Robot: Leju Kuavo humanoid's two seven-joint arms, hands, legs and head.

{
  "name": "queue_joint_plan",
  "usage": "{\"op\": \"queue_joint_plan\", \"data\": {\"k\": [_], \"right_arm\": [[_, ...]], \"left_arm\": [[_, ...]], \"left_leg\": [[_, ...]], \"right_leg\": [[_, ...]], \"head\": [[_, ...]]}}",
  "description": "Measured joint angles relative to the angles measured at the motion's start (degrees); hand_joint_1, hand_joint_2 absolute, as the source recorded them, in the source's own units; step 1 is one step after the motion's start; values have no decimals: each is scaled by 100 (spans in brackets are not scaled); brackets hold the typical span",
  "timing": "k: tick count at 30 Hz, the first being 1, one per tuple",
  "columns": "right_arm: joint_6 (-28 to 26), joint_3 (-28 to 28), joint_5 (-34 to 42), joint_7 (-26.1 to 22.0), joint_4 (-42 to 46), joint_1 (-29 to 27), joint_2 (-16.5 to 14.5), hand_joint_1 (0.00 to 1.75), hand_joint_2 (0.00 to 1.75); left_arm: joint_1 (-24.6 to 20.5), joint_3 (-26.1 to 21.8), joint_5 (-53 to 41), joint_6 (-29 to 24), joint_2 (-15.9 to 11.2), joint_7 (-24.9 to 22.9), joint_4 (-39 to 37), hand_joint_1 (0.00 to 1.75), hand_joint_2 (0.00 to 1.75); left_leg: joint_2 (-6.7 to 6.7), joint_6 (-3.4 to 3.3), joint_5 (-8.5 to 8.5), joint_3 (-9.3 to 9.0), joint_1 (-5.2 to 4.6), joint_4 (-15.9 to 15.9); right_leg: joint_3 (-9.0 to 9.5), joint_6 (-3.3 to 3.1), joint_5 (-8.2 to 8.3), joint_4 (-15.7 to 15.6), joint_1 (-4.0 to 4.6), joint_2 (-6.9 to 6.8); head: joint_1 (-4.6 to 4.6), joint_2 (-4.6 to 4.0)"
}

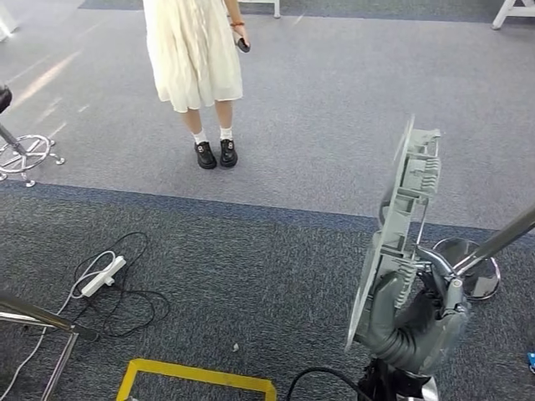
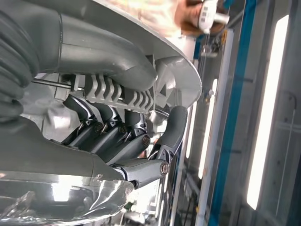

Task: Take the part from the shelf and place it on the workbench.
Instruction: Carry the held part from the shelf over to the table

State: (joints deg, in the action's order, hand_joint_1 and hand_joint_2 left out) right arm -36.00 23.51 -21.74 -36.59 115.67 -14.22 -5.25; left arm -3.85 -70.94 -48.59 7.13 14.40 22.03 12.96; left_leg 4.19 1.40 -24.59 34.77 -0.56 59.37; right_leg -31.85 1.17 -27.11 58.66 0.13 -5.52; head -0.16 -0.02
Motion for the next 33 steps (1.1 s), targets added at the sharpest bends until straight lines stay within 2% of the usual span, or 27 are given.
{"op": "queue_joint_plan", "data": {"k": [1,2,3,4,6,7,8,9,10,11,12,14,16,17,18,19,21,23,24,25,26,27,28,30,31,32,33], "right_arm": [[-1,-1,-1,-1,0,-1,0,175,175],[-2,-1,-1,-1,0,-1,0,175,175],[-5,-1,-6,1,0,3,0,175,175],[-9,0,-21,-2,0,8,0,175,175],[-20,7,-106,-20,8,21,0,175,175],[-26,13,-169,-21,14,36,0,175,175],[-30,22,-231,-11,21,56,0,175,175],[-34,35,-279,13,26,75,0,175,175],[-37,49,-307,37,28,90,0,175,175],[-39,66,-322,56,28,99,0,175,175],[-41,83,-331,68,29,102,1,175,175],[-44,106,-341,76,35,107,2,175,175],[-50,113,-345,79,48,110,3,175,175],[-52,115,-346,81,52,112,4,175,175],[-55,119,-346,84,56,113,5,175,175],[-55,126,-347,85,57,116,7,175,175],[-57,140,-352,85,64,117,7,175,175],[-59,143,-356,86,71,112,7,175,175],[-59,142,-355,86,72,110,7,175,175],[-59,141,-355,87,72,109,7,175,175],[-59,142,-355,87,72,110,7,175,175],[-60,143,-355,87,72,112,7,175,175],[-60,143,-356,87,72,114,7,175,175],[-62,144,-357,86,72,110,7,175,175],[-67,145,-358,86,72,109,8,175,175],[-71,145,-362,85,72,110,8,175,175],[-76,146,-367,86,72,113,9,175,175]], "left_arm": [[-9,0,-1,0,2,0,0,0,175],[-14,1,-1,1,2,0,0,0,175],[-11,1,-1,6,3,4,0,0,175],[0,1,2,26,4,25,0,0,175],[-9,-1,9,113,10,135,0,0,175],[-30,-1,11,160,16,197,0,0,175],[-59,-1,15,193,25,244,0,0,175],[-83,-1,18,208,34,268,0,0,175],[-94,-1,20,212,40,275,0,0,175],[-98,-1,22,213,44,280,0,0,175],[-97,-1,24,214,46,284,0,0,175],[-102,-1,30,221,48,287,0,0,175],[-108,-1,35,226,47,293,0,0,175],[-104,-1,37,227,46,297,0,0,175],[-94,-1,38,227,46,300,0,0,175],[-84,-1,39,227,48,302,0,0,175],[-88,-1,39,227,52,302,0,0,175],[-108,-1,39,227,55,302,0,0,175],[-110,-1,39,227,55,302,0,0,175],[-106,-1,39,227,55,302,0,0,175],[-99,-1,39,227,55,302,0,0,175],[-95,-1,39,227,53,302,0,0,175],[-94,-1,39,227,51,303,0,0,175],[-108,-1,39,227,51,304,0,0,175],[-117,-1,39,227,54,304,0,0,175],[-124,-1,38,227,56,304,0,0,175],[-125,-1,37,226,57,304,0,0,175]], "left_leg": [[95,-32,9,-73,-20,-150],[77,-62,-8,-81,-34,-204],[-17,-103,0,-69,-25,-199],[-100,-132,8,-68,-15,-209],[-271,-197,36,-77,18,-229],[-350,-220,42,-74,26,-230],[-435,-238,45,-72,30,-230],[-526,-247,47,-71,31,-230],[-613,-248,48,-75,32,-230],[-705,-243,50,-81,37,-228],[-797,-232,53,-89,44,-227],[-974,-182,54,-90,54,-208],[-1108,-110,71,-52,60,-194],[-1164,-70,91,-27,70,-200],[-1217,-33,112,-7,87,-218],[-1189,-1,106,12,93,-213],[-933,43,-70,151,76,43],[-615,66,-436,491,62,740],[-546,74,-583,673,64,1112],[-514,78,-637,786,66,1348],[-496,78,-586,802,67,1389],[-474,75,-439,702,67,1205],[-397,66,-242,509,64,856],[-59,35,5,124,28,142],[67,2,39,22,11,-66],[115,-34,20,-2,-6,-144],[36,-80,13,8,-10,-157]], "right_leg": [[9,26,-17,6,21,-63],[18,52,-33,9,35,-136],[33,79,-48,3,32,-210],[38,113,-85,30,21,-180],[-91,177,-296,360,-12,121],[-251,200,-467,702,-25,331],[-451,214,-641,1103,-32,460],[-635,225,-759,1451,-33,516],[-743,232,-774,1625,-34,535],[-746,234,-674,1578,-41,544],[-634,237,-479,1307,-54,569],[-265,252,-103,506,-113,797],[-55,228,9,70,-145,1011],[-42,191,-5,38,-134,1026],[-44,145,9,39,-122,971],[-42,101,23,27,-115,906],[-28,20,44,-6,-116,754],[-24,-27,39,-16,-100,583],[-24,-36,33,-16,-90,494],[-22,-42,26,-15,-85,409],[-18,-42,19,-15,-82,329],[-7,-37,11,-15,-82,257],[10,-25,-3,-15,-80,188],[41,23,-47,0,-38,74],[55,50,-69,4,-10,17],[69,75,-89,2,15,-46],[91,98,-104,-8,22,-121]], "head": [[2,0],[8,0],[14,0],[21,0],[53,0],[77,0],[96,0],[108,0],[114,0],[118,0],[118,0],[122,0],[123,0],[121,0],[119,0],[120,0],[87,0],[54,0],[52,0],[51,0],[51,0],[51,0],[50,0],[31,0],[33,0],[36,0],[44,0]]}}
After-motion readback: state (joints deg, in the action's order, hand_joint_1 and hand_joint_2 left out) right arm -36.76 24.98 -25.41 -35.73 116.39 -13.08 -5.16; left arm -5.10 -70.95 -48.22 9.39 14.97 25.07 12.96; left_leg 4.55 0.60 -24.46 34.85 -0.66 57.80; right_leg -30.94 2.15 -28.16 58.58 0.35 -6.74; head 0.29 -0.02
